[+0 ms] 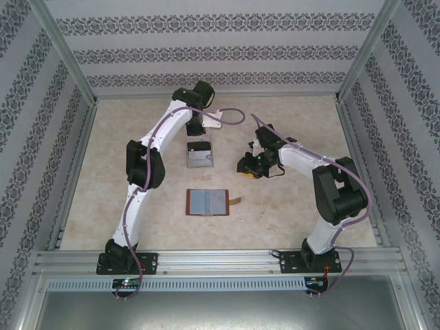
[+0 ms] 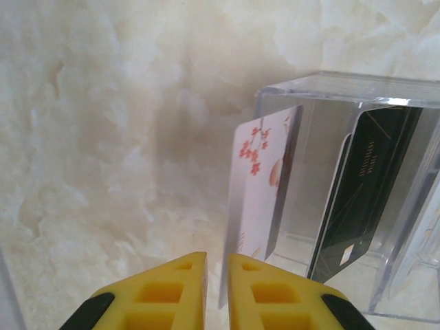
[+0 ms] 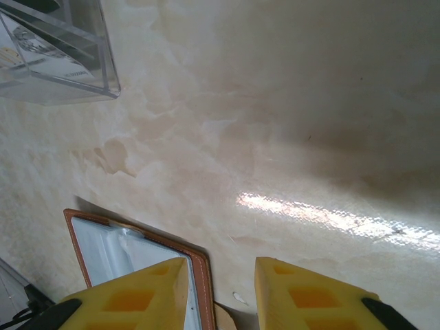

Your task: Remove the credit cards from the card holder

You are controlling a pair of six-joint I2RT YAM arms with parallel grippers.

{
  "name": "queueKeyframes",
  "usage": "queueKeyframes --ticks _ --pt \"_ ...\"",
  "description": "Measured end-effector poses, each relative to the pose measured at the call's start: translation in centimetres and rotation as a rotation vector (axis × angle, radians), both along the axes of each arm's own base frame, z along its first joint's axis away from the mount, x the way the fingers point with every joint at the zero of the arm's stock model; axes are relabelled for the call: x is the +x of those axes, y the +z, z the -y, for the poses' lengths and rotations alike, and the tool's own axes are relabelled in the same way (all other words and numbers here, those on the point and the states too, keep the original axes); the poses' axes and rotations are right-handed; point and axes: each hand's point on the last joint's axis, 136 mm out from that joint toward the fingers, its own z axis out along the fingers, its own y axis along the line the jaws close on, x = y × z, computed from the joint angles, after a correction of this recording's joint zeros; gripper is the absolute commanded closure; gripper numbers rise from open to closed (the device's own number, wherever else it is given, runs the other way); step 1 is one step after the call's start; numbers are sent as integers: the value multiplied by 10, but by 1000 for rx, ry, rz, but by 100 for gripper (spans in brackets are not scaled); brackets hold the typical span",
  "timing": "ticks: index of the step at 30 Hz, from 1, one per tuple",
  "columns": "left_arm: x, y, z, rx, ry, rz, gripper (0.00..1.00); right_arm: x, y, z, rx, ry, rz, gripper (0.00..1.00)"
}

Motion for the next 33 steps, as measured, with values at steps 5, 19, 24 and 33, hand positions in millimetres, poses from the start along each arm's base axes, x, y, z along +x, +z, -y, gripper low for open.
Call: queueKeyframes --ticks 5,19,24,33 --pt "6 14 1 -17 12 48 81 -1 0 -1 0 5 0 68" --pt "8 8 -5 -35 31 35 79 -1 0 -1 0 5 0 68" --pt "5 -2 -3 -53 26 2 78 -1 0 -1 0 5 0 68" --pt "-5 -21 -2 -56 19 -71 76 -1 0 -1 0 5 0 68"
